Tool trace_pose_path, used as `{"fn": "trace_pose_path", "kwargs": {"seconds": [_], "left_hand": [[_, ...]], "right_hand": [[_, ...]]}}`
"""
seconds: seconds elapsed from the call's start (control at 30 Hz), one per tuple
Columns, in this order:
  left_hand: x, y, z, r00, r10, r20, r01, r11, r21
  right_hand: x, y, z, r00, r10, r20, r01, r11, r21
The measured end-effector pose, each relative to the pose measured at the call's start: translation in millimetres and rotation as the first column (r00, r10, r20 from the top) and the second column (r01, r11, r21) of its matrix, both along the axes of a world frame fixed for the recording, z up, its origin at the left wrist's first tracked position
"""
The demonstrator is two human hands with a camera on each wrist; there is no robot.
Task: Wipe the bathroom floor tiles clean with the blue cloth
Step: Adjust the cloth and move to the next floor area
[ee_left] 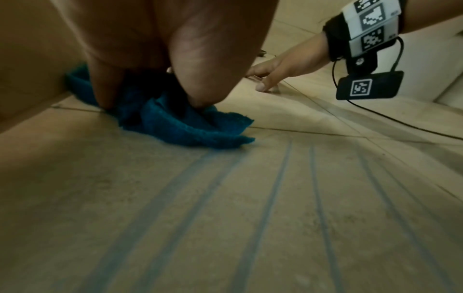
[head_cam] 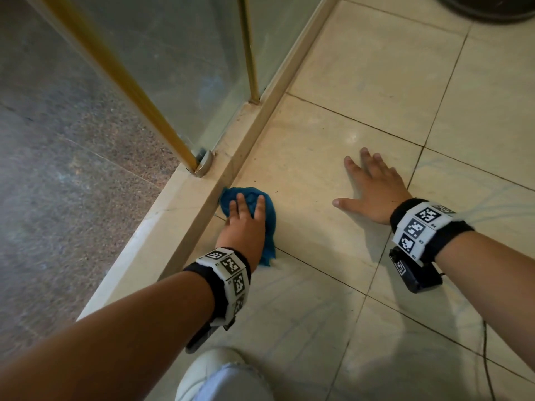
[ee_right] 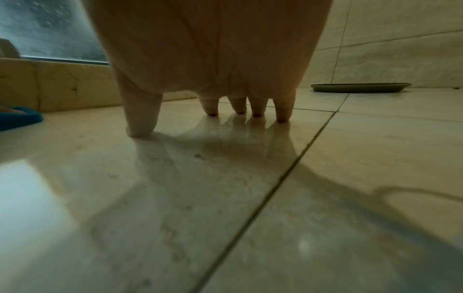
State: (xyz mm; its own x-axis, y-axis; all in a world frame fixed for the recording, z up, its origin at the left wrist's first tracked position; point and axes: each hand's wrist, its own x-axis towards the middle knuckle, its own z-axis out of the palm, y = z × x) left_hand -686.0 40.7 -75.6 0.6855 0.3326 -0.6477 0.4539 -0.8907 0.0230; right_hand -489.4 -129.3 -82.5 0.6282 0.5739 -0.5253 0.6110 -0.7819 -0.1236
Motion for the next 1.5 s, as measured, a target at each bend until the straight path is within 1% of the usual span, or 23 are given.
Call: {"fn": "trace_pose_path", "kwargs": {"seconds": [0.1,0.13,0.2,0.27,0.33,0.4,0.43,0.47,0.57,0.6,0.67,0.73,0.83,0.9,0.97,1.03,1.1,1.17,1.23,1.33,1.37,1.43,1.5], "left_hand": [[1.8,-0.4,6.3,0.999,-0.001,-0.050,0.001,1.000,0.008],[3.3,-3.4,7.9,0.998,-0.033,-0.058,0.034,0.999,0.001],[5.2,-13.8,9.1,0.985,-0.159,-0.065,0.158,0.987,-0.018],[6.8,-27.9,6.7,0.950,-0.310,-0.047,0.307,0.950,-0.057],[9.5,-41.8,0.7,0.885,-0.466,-0.007,0.462,0.880,-0.110],[15.2,-46.3,-4.3,0.821,-0.571,0.013,0.567,0.813,-0.135],[19.9,-42.2,-6.4,0.822,-0.569,0.021,0.567,0.814,-0.126],[26.0,-35.2,-7.9,0.852,-0.523,0.034,0.523,0.846,-0.103],[51.0,-9.8,-7.4,0.970,-0.229,0.082,0.234,0.971,-0.044],[60.2,-3.7,-5.2,0.987,-0.145,0.068,0.149,0.988,-0.049],[75.4,1.3,-2.5,0.997,-0.065,0.037,0.067,0.996,-0.056],[85.1,-5.6,-2.7,0.995,-0.091,0.049,0.093,0.994,-0.055],[93.3,-29.1,-10.2,0.949,-0.297,0.108,0.303,0.952,-0.047],[100.9,-35.6,-12.9,0.908,-0.392,0.144,0.404,0.912,-0.064],[111.6,-29.4,-10.5,0.923,-0.350,0.161,0.367,0.926,-0.091],[121.9,-18.2,-6.4,0.960,-0.238,0.146,0.252,0.963,-0.090],[132.5,-10.8,-2.3,0.980,-0.161,0.120,0.170,0.983,-0.070],[142.4,-12.0,-0.1,0.986,-0.132,0.103,0.138,0.988,-0.061],[149.6,-22.1,-0.5,0.975,-0.198,0.104,0.205,0.976,-0.067],[151.7,-47.1,-8.4,0.896,-0.427,0.125,0.436,0.899,-0.051],[152.0,-51.8,-11.1,0.880,-0.455,0.136,0.464,0.884,-0.045],[157.1,-47.1,-11.0,0.901,-0.405,0.154,0.418,0.906,-0.060],[167.6,-28.8,-7.6,0.950,-0.267,0.164,0.283,0.956,-0.082]], "right_hand": [[-0.3,0.4,-0.1,1.000,-0.006,-0.002,0.006,1.000,0.001],[-0.4,0.6,0.3,1.000,-0.010,-0.006,0.010,1.000,0.003],[-0.5,0.7,0.9,1.000,-0.013,-0.007,0.013,1.000,0.005],[-0.3,0.2,1.5,1.000,-0.013,-0.005,0.013,1.000,0.011],[0.0,0.0,1.2,1.000,-0.015,-0.012,0.015,1.000,0.017],[0.4,-0.6,1.3,1.000,-0.017,-0.019,0.017,1.000,0.020],[0.8,-0.7,1.4,1.000,-0.017,-0.020,0.017,1.000,0.024],[1.3,-1.0,1.4,1.000,-0.016,-0.021,0.017,0.999,0.027],[0.2,-2.7,1.0,1.000,-0.021,-0.021,0.022,0.999,0.034],[-0.3,-2.7,0.9,1.000,-0.023,-0.020,0.024,0.999,0.038],[-0.1,-2.2,1.4,1.000,-0.020,-0.019,0.021,0.999,0.047],[2.7,-3.2,3.9,0.999,-0.017,-0.028,0.019,0.997,0.075],[9.4,-11.0,9.4,0.998,-0.055,-0.028,0.059,0.985,0.163],[13.9,-19.0,11.3,0.997,-0.071,0.006,0.069,0.986,0.151],[19.6,-26.5,11.6,0.996,-0.087,0.024,0.085,0.993,0.076],[25.0,-31.7,10.6,0.992,-0.126,0.017,0.125,0.992,0.019],[27.6,-33.4,9.3,0.989,-0.149,-0.001,0.149,0.989,0.001],[26.8,-32.6,7.6,0.989,-0.151,-0.004,0.151,0.989,0.000],[26.1,-31.4,6.3,0.987,-0.159,0.005,0.159,0.987,0.008],[28.1,-32.2,5.7,0.986,-0.164,0.014,0.163,0.986,0.015],[28.5,-33.0,5.6,0.987,-0.161,0.017,0.160,0.987,0.015],[29.1,-34.5,6.0,0.988,-0.154,0.018,0.154,0.988,0.012],[28.7,-35.2,6.4,0.989,-0.147,0.014,0.147,0.989,0.013]]}}
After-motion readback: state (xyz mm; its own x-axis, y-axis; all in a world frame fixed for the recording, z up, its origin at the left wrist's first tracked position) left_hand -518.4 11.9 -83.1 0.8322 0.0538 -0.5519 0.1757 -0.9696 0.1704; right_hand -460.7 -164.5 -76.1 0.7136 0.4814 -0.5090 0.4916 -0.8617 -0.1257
